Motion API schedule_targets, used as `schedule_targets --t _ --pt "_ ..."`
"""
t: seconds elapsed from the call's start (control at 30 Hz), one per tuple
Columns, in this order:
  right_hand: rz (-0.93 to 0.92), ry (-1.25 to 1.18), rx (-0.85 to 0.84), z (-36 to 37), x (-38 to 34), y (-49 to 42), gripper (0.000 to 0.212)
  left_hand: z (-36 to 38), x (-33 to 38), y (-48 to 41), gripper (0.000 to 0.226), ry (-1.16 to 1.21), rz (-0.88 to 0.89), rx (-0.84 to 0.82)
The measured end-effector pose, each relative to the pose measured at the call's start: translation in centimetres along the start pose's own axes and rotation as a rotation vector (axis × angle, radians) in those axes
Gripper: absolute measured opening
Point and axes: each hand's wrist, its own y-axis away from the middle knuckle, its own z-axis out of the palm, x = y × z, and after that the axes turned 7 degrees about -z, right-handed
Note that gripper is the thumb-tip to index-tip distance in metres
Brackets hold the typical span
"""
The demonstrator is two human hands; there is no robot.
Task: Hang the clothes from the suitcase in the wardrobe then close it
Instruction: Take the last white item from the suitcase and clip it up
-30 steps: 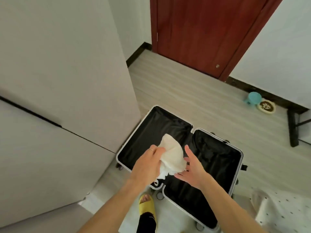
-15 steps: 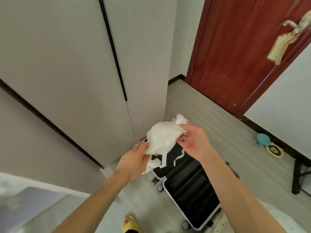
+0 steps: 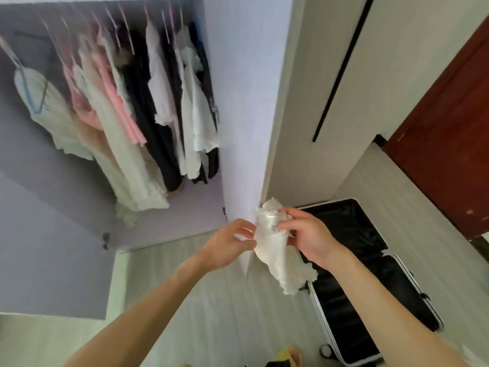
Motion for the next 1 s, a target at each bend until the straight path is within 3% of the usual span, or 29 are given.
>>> schedule_targets --t 0.07,0.17,0.27,0.4,0.47,0.57,0.73,0.8,0.87,0.93,1.0 --pt "0.042 -0.156 -0.028 4.6 1.2 -0.7 0.016 -3.5 -2.7 2.3 0.038 0.117 -0.025 0.056" --pt "0.087 -0.264 -0.063 11.8 2.4 -2.2 0.031 -9.7 -6.6 6.0 0.056 0.234 -0.043 0.160" --pt "0.091 -0.261 -0.067 17.7 3.4 -3.8 0.010 -14.8 -9.3 9.0 0.073 0.255 -0.055 0.117" --pt "0.111 -0.223 -0.159 24.8 3.6 -5.2 0.011 -19.8 -11.3 12.6 0.049 0.188 -0.076 -0.054" --pt "0.133 -0.163 -0.218 28.0 3.3 -6.0 0.028 -22.1 -12.4 14.1 0.036 0.139 -0.121 -0.042" --pt "0.137 -0.122 -0.265 31.7 2.1 -7.4 0.018 -25.2 -13.7 16.0 0.045 0.191 -0.174 0.136" --pt "0.009 0.115 -0.251 34.1 0.7 -10.0 0.026 -30.2 -13.7 19.3 0.013 0.557 -0.114 0.364" --pt "-0.167 0.480 -0.231 34.4 0.5 -11.2 0.019 -32.4 -13.2 20.3 0.018 0.466 -0.091 0.476" --pt "-0.347 0.796 -0.137 34.8 0.5 -12.2 0.012 -34.4 -12.4 20.9 0.028 0.143 -0.129 0.623" --pt "-0.435 0.804 -0.098 35.1 -0.1 -12.6 0.006 -35.6 -11.4 21.0 0.032 -0.119 -0.152 0.741" --pt "-0.483 0.806 -0.159 35.7 -1.2 -13.0 0.016 -36.7 -10.3 20.8 0.029 -0.134 -0.102 0.730"
